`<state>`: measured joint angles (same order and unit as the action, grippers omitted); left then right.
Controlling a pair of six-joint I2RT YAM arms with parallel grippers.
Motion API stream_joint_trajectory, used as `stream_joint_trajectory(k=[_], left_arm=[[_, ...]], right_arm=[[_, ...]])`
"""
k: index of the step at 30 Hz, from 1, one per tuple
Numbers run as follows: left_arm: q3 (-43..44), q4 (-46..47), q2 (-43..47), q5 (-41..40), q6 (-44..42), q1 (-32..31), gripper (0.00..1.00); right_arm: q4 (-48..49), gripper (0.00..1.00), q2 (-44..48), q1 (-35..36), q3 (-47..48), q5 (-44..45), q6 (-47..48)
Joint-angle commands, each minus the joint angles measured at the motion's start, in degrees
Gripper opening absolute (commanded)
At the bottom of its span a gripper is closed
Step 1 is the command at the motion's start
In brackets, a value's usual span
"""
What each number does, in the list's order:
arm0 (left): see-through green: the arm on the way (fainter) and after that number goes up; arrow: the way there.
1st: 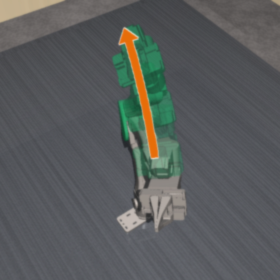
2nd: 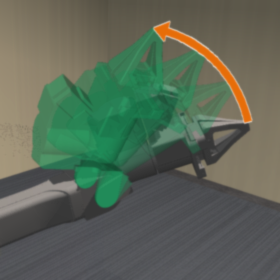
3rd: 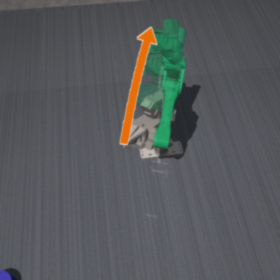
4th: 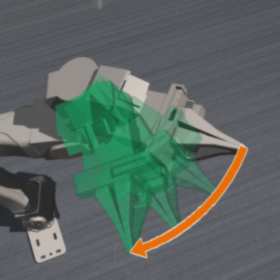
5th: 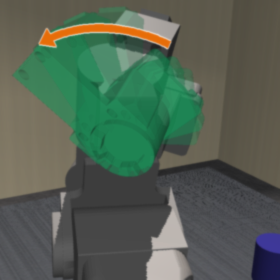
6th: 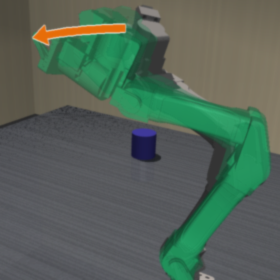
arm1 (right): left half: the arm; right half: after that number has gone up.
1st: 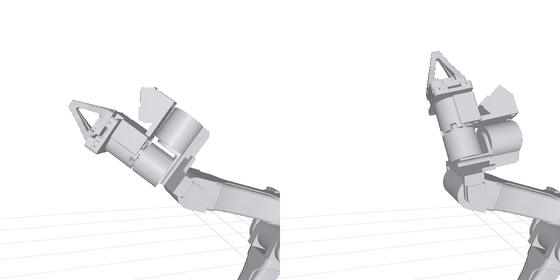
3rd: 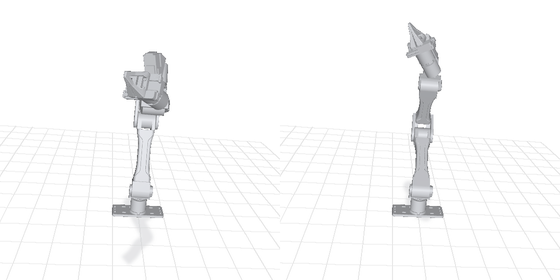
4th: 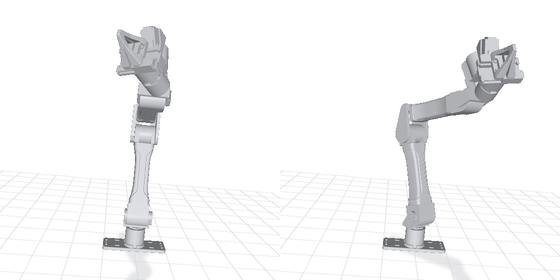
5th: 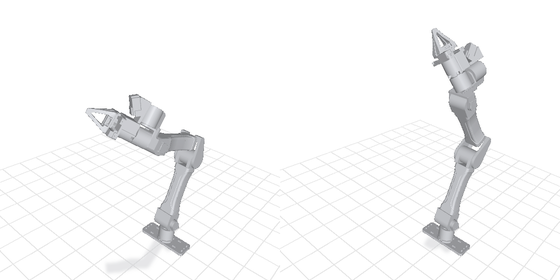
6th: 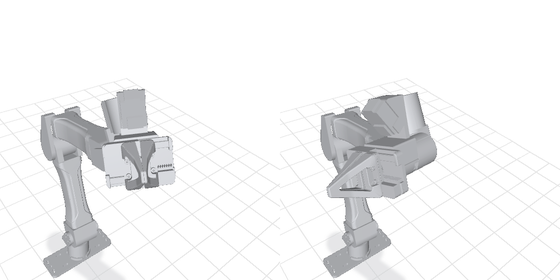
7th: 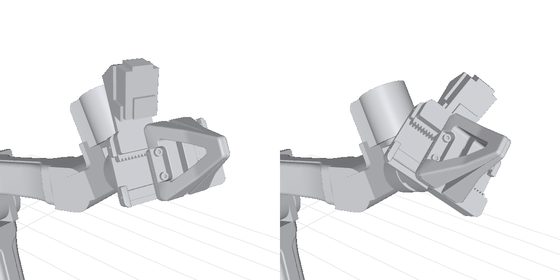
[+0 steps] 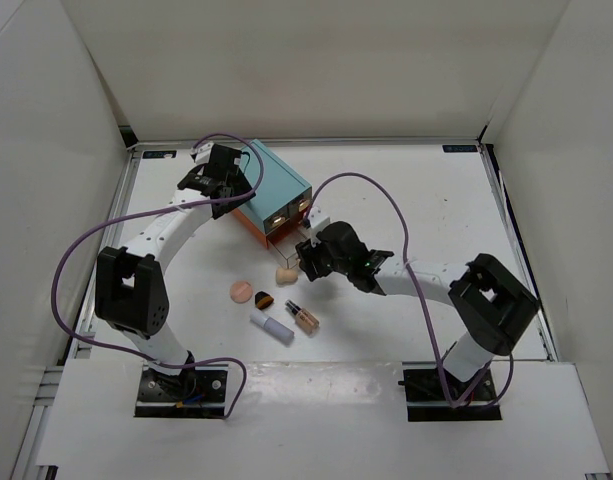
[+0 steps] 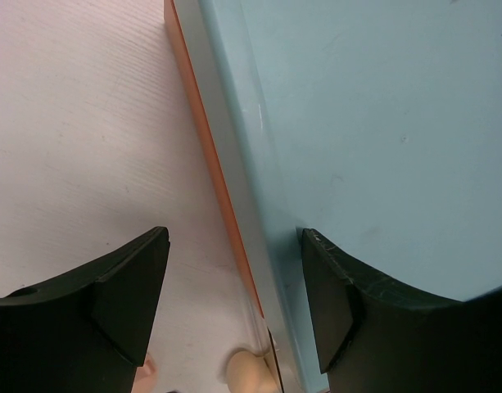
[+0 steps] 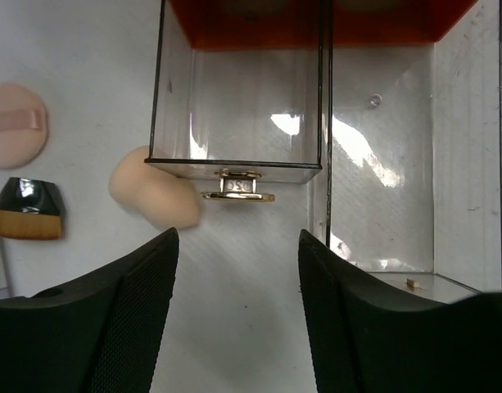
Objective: Organize the makeup
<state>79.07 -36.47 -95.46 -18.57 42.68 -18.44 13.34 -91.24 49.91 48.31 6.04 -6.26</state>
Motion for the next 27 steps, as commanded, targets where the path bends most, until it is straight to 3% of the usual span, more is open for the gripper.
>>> stream_joint_trajectory(k=[1, 20, 24, 27], left_arm=[[-2.3, -5.2, 1.4, 0.4, -1.5, 0.2, 0.76], [-3.0, -5.0, 1.8, 0.9, -1.5, 0.2, 0.76], [-3.0, -4.7, 1.9, 0.9, -1.7, 0.2, 0.75], [-3.1, -4.8, 1.9, 0.9, -1.7, 0.2, 0.75]], right_arm=[[1.5, 0.64, -1.9, 0.9, 3.0, 1.0, 0.3], [8.8, 0.67, -9.8, 1.4, 6.7, 5.6, 0.6], [9.7, 0.61, -10.0, 1.6, 6.4, 5.7, 1.0], [10.5, 0.45, -9.8, 1.6, 5.9, 5.5, 1.3]])
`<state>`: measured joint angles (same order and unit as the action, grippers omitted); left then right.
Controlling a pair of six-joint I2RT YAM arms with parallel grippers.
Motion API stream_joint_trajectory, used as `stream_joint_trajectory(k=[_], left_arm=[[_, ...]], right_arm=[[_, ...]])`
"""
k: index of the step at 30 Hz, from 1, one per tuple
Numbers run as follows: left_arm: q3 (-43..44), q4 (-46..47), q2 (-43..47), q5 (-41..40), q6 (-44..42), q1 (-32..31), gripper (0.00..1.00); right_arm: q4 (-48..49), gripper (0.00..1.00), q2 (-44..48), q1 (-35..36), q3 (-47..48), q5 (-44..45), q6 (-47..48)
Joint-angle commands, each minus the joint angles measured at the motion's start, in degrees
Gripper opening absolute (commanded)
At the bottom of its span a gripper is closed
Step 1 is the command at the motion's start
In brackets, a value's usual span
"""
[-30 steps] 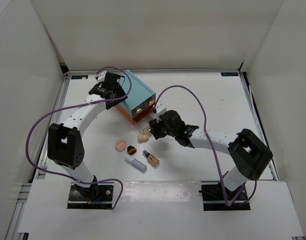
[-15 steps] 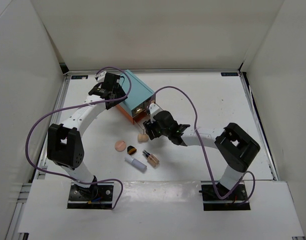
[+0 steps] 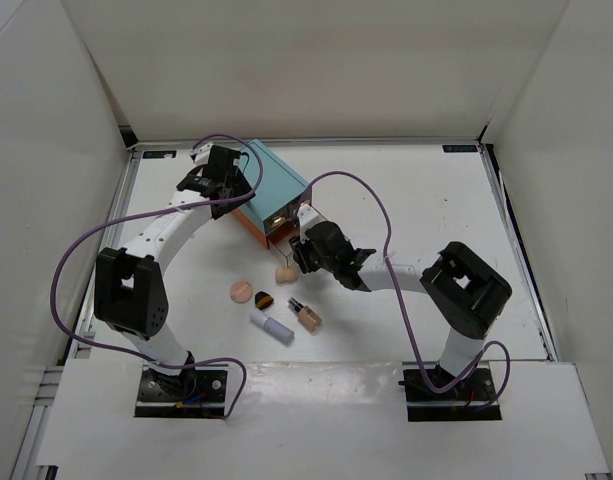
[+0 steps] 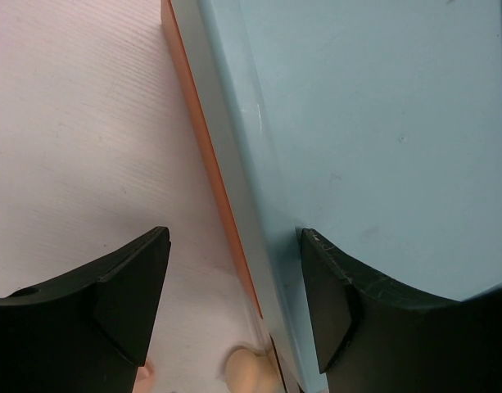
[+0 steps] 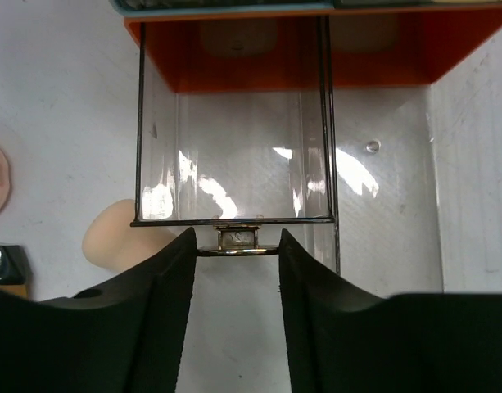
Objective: Organize the makeup
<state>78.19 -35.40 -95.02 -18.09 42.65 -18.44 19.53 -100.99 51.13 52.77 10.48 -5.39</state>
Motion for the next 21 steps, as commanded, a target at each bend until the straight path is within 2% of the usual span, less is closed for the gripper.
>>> stream_joint_trajectory(k=[1, 5, 8, 21], left_arm=[[-2.2, -5.9, 1.5, 0.4, -1.7, 0.3, 0.75], [-2.1, -5.9, 1.9, 0.2, -1.8, 0.2, 0.75], [-2.3, -5.9, 1.9, 0.0, -1.7, 0.2, 0.75], [-2.2, -6.1, 1.9, -0.5, -1.9, 0.2, 0.75]], right_arm=[[4.2, 0.42, 0.1, 0.5, 1.4, 1.1, 0.5], [3.2, 0.32, 1.5, 0.2, 0.1, 0.4, 0.1], [2.7, 0.29, 3.2, 0.7, -2.7, -0.6, -0.6], [-3.3, 0.28, 10.5, 3.0, -10.2, 2.2, -3.2]])
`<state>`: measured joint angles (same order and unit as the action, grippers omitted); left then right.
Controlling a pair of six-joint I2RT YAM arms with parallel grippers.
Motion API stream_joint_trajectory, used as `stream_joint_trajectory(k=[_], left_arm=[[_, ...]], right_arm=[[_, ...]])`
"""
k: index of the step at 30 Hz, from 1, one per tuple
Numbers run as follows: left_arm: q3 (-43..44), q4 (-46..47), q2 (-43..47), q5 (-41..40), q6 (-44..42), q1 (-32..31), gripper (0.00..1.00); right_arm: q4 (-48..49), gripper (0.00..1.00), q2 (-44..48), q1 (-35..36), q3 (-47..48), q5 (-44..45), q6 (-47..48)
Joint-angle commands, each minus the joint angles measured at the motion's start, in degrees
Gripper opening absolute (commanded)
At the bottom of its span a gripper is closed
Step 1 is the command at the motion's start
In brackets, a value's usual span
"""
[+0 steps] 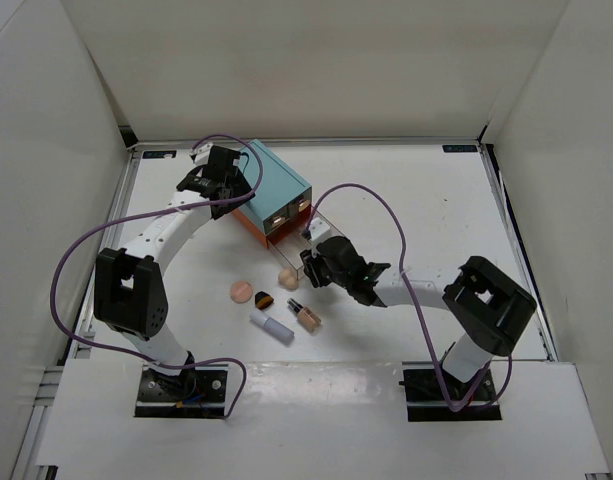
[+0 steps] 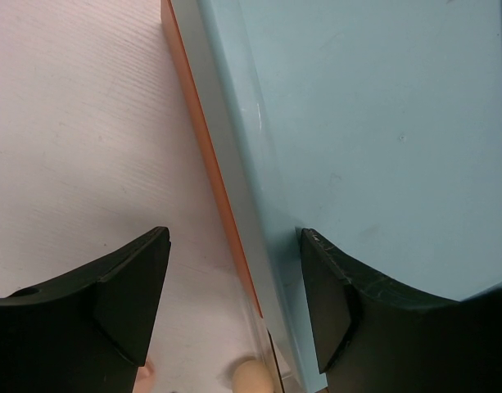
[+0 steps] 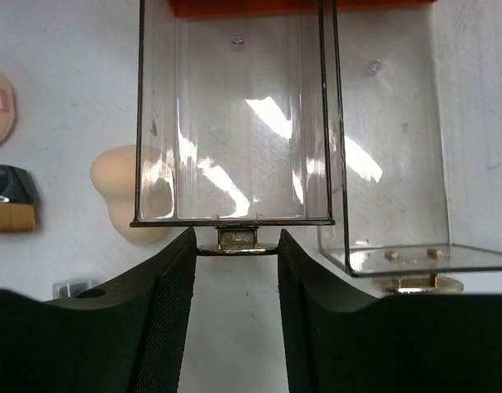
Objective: Organize the makeup
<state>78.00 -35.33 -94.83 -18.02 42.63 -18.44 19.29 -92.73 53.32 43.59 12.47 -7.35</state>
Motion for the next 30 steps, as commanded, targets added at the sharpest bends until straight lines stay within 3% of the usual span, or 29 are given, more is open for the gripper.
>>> stream_joint_trajectory(k=[1, 7, 12, 15, 20, 21, 26, 30], left_arm=[[-2.1, -6.2, 1.7, -0.6, -1.9, 0.2, 0.75], [-2.0, -6.5, 2.0, -1.2, -2.0, 0.2, 0.75], [-2.0, -6.8, 2.0, -1.2, -2.0, 0.2, 0.75], [-1.4, -6.7, 2.0, -1.1, -2.5, 0.2, 0.75], [0.2, -6.7, 3.4, -1.6, -3.4, 0.2, 0.82], [0.6, -6.7, 4.1, -1.8, -3.8, 0.3, 0.84], [3.6, -7.4, 7.3, -2.9, -5.3, 0.2, 0.98], [5.0, -9.0, 10.6, -3.4, -6.8, 0.2, 0.98]], right_arm=[[-3.4, 0.29, 2.5, 1.0, -1.4, 0.7, -1.8], [-5.2, 0.3, 4.7, 1.5, -2.9, 1.2, -2.5], [-5.0, 0.38, 5.2, 1.5, -3.8, 1.6, -3.2], [-6.9, 0.58, 6.2, 2.2, -2.4, 1.9, -2.8], [-11.7, 0.7, 8.5, 5.0, 1.4, 4.9, -1.1], [-12.3, 0.76, 8.9, 5.2, 1.8, 4.9, -0.6], [-15.8, 0.88, 12.9, 6.4, 2.3, 4.4, -1.1], [-17.8, 0.92, 17.0, 8.4, 0.4, 0.4, 1.2]])
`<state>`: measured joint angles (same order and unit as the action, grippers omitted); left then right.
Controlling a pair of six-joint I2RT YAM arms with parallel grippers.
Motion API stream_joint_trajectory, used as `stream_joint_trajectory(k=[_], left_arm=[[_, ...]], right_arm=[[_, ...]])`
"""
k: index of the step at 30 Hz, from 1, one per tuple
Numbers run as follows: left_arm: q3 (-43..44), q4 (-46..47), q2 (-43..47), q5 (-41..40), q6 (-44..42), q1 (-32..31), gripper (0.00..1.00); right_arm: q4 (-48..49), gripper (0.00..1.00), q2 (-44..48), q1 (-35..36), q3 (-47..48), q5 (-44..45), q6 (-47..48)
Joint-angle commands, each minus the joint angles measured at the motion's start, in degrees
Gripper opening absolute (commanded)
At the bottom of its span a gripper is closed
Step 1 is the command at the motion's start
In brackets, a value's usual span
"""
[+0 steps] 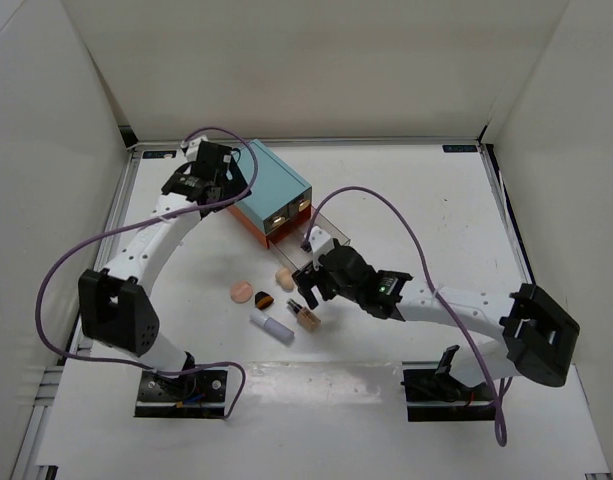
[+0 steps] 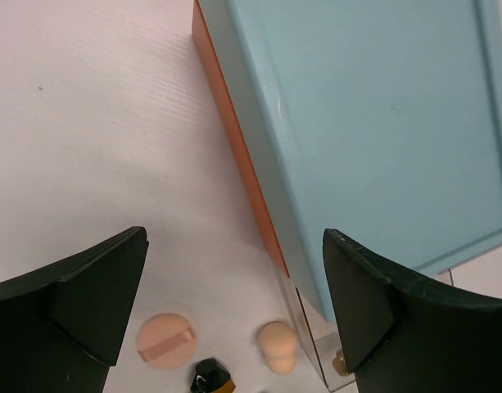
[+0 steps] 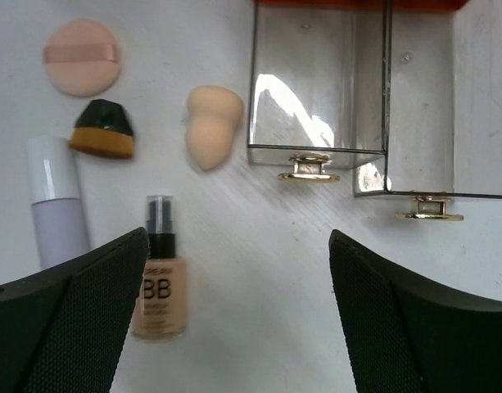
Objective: Organize the makeup
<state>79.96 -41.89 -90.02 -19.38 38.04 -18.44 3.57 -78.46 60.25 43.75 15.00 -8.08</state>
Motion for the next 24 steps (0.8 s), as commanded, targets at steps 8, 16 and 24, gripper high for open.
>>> stream_joint_trajectory(k=[8, 16, 24], left_arm=[[-2.8, -6.3, 14.8, -2.5, -4.5, 0.2, 0.98], [-14.0, -7.3, 21.8, -0.3, -3.2, 0.3, 0.98], [-16.2, -8.0, 22.5, 0.1, -2.6, 0.2, 0.98]], right_arm=[[-3.2, 0.82, -0.3, 4.1, -2.3, -13.6, 3.2], [1.0, 0.69, -7.7, 5.1, -4.9, -9.6, 1.9], [4.0, 0.22, -5.6, 5.5, -7.9, -5.9, 0.3]])
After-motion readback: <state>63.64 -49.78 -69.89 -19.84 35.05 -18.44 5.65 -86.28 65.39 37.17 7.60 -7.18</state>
